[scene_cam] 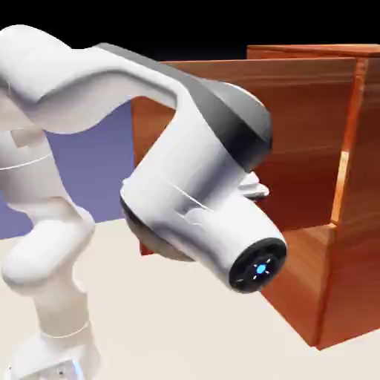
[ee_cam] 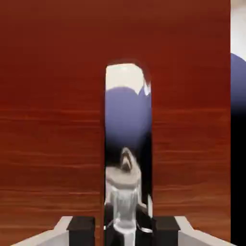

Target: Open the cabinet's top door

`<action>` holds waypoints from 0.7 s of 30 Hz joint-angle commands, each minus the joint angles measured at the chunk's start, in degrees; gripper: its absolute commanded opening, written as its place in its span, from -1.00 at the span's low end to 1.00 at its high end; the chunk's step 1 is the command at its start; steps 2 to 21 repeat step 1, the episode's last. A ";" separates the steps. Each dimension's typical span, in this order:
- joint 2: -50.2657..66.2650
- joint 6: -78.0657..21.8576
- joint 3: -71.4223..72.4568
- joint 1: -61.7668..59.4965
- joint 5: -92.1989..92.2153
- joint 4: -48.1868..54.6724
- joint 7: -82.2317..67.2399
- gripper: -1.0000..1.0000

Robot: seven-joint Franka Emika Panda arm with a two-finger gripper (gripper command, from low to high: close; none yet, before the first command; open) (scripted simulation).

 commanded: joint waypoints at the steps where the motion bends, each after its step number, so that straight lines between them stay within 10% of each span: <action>1: 0.00 0.00 0.00 0.00 0.00 0.00 0.00 1.00; 21: 0.00 0.00 0.00 0.00 0.00 0.00 0.00 1.00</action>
